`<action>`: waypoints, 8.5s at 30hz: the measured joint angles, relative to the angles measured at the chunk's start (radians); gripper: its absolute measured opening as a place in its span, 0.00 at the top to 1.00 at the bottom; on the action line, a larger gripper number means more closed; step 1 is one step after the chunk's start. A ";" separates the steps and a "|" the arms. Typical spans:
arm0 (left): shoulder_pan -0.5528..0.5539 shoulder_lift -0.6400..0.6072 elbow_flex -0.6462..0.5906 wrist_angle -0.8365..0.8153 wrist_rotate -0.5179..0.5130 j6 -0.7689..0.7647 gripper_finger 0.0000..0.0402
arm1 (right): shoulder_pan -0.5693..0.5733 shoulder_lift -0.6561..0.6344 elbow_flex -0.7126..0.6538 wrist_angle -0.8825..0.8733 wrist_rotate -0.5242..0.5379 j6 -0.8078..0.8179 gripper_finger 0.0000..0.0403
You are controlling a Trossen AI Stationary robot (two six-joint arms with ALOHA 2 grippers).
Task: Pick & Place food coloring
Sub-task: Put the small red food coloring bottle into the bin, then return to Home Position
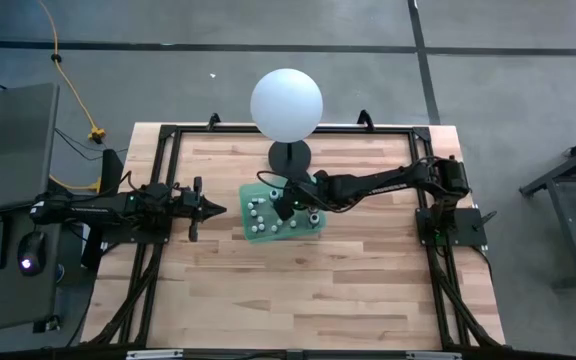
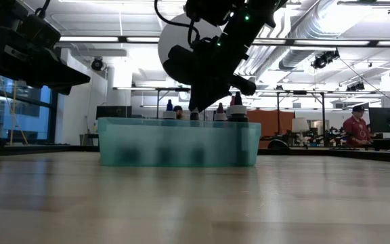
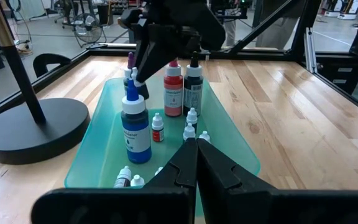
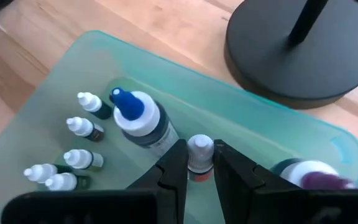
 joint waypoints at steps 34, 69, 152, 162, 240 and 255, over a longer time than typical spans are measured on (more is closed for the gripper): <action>0.000 0.000 0.000 0.000 -0.002 0.000 1.00 | -0.012 0.048 0.001 -0.027 -0.005 0.066 0.86; 0.000 0.000 0.000 0.000 -0.002 0.000 1.00 | -0.012 0.068 0.001 -0.038 -0.027 0.084 0.81; 0.000 0.000 0.000 0.000 -0.002 0.000 1.00 | 0.031 -0.490 0.001 -0.172 -0.172 -0.302 0.83; 0.000 0.000 0.000 0.000 -0.002 0.000 1.00 | 0.152 -0.790 -0.012 -0.395 0.006 -0.344 0.98; 0.000 0.000 0.000 0.000 -0.002 0.000 1.00 | -0.122 -1.754 -1.323 0.367 -0.495 -0.662 1.00; 0.000 0.000 0.000 0.000 -0.002 0.000 1.00 | -0.122 -1.754 -1.323 0.367 -0.493 -0.661 1.00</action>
